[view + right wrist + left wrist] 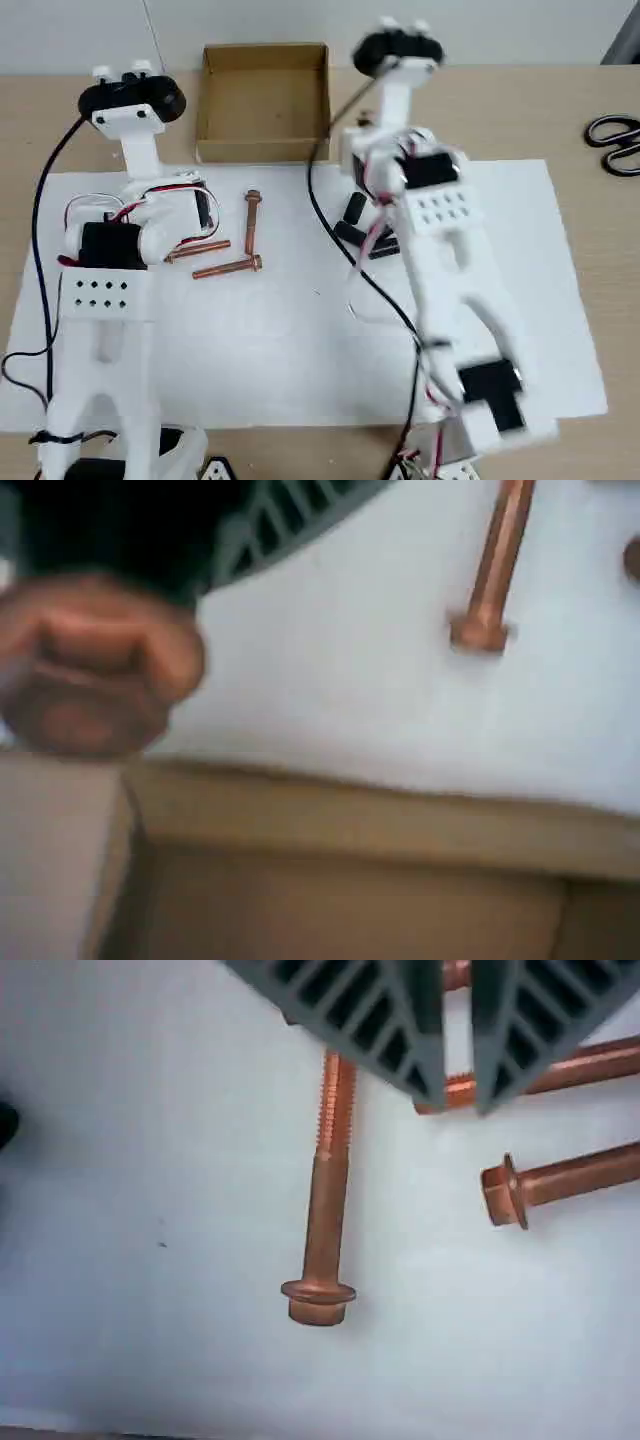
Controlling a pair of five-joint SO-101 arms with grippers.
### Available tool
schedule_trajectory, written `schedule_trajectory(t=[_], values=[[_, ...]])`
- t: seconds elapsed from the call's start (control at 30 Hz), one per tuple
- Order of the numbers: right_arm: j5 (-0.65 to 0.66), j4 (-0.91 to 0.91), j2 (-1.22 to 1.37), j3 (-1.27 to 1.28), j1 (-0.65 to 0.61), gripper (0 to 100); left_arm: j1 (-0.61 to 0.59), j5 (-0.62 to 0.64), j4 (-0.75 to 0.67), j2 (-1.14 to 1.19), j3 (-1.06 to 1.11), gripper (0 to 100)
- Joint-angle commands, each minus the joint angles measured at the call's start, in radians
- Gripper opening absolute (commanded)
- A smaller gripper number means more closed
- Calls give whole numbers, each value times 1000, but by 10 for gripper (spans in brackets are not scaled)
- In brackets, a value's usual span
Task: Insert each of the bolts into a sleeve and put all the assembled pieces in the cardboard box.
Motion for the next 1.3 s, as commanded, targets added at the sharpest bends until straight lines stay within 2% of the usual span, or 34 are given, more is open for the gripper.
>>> schedule_trajectory(t=[0.0,0.23,0.5,0.8,0.93,1.13,1.27], values=[[38,-71,165,-255,-27,2,-5,2,-15,-2,-42,6],[84,-139,453,-529,-64,2,-5,2,-9,-8,-42,6],[114,-309,680,-753,-62,2,-3,2,-11,-8,-42,6],[118,-427,888,-945,-62,3,-2,2,-12,-8,-42,6],[184,-483,998,-979,-61,3,2,2,-14,-8,-42,6],[193,-461,1087,-1082,-61,12,2,-2,-14,-8,-42,6],[193,-320,1090,-1126,-62,129,3,-2,-14,-8,-42,6]])
